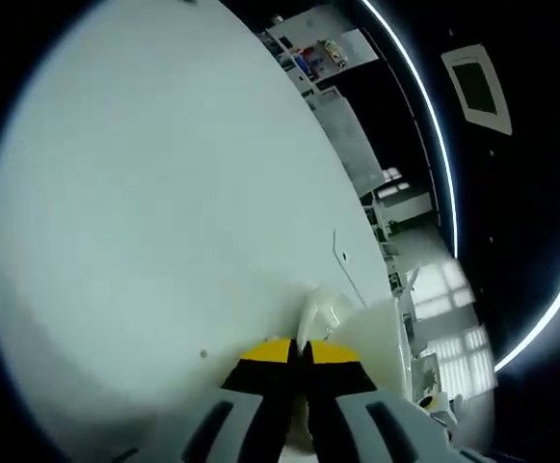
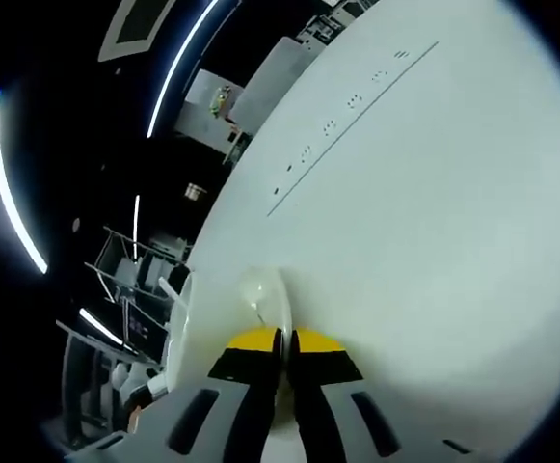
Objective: Tidy tabletop coffee trays, cups and spoons，present forward
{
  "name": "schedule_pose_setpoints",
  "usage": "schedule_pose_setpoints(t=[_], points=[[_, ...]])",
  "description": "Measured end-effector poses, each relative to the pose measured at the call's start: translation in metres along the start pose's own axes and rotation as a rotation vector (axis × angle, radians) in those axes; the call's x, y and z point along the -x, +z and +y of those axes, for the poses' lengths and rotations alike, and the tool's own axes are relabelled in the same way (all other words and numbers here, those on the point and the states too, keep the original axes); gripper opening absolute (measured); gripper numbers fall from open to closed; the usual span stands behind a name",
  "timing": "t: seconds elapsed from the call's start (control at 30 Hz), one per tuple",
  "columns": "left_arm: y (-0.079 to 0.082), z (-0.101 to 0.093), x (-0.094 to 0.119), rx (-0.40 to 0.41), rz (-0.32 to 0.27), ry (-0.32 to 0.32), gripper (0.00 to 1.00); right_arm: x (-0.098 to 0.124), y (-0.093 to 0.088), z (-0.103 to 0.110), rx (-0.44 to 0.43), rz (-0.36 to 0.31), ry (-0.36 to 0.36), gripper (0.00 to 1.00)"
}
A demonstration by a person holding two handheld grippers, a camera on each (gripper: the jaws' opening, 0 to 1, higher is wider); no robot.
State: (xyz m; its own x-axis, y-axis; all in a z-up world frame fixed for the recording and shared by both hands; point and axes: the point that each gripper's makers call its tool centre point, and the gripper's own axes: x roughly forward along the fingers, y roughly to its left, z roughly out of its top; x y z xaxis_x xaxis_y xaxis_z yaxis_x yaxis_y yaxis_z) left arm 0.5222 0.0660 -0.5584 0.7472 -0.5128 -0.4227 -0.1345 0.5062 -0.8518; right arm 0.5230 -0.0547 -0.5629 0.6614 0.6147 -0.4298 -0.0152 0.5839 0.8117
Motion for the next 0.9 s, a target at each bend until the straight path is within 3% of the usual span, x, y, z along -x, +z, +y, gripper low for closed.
schedule_pose_setpoints(t=[0.1,0.2,0.3,0.5,0.67,0.9], points=[[0.005,-0.002,0.0,-0.103,-0.044,-0.016,0.09,0.001,0.001,0.002,0.027,-0.028,0.013,0.07],[0.01,-0.009,0.004,-0.133,-0.084,-0.026,0.17,0.004,0.004,0.004,0.075,-0.064,0.006,0.1],[0.017,-0.014,0.011,-0.25,-0.126,-0.005,0.21,0.011,0.014,0.008,0.167,-0.117,-0.016,0.15],[0.032,-0.007,0.026,-0.28,-0.196,0.023,0.21,0.038,0.035,0.029,0.481,-0.243,-0.107,0.19],[0.048,-0.018,0.05,-0.428,-0.312,-0.01,0.22,0.063,0.038,0.055,0.692,-0.317,-0.09,0.19],[0.056,-0.038,0.089,-0.627,-0.388,-0.025,0.26,0.102,0.037,0.079,0.886,-0.414,-0.076,0.19]])
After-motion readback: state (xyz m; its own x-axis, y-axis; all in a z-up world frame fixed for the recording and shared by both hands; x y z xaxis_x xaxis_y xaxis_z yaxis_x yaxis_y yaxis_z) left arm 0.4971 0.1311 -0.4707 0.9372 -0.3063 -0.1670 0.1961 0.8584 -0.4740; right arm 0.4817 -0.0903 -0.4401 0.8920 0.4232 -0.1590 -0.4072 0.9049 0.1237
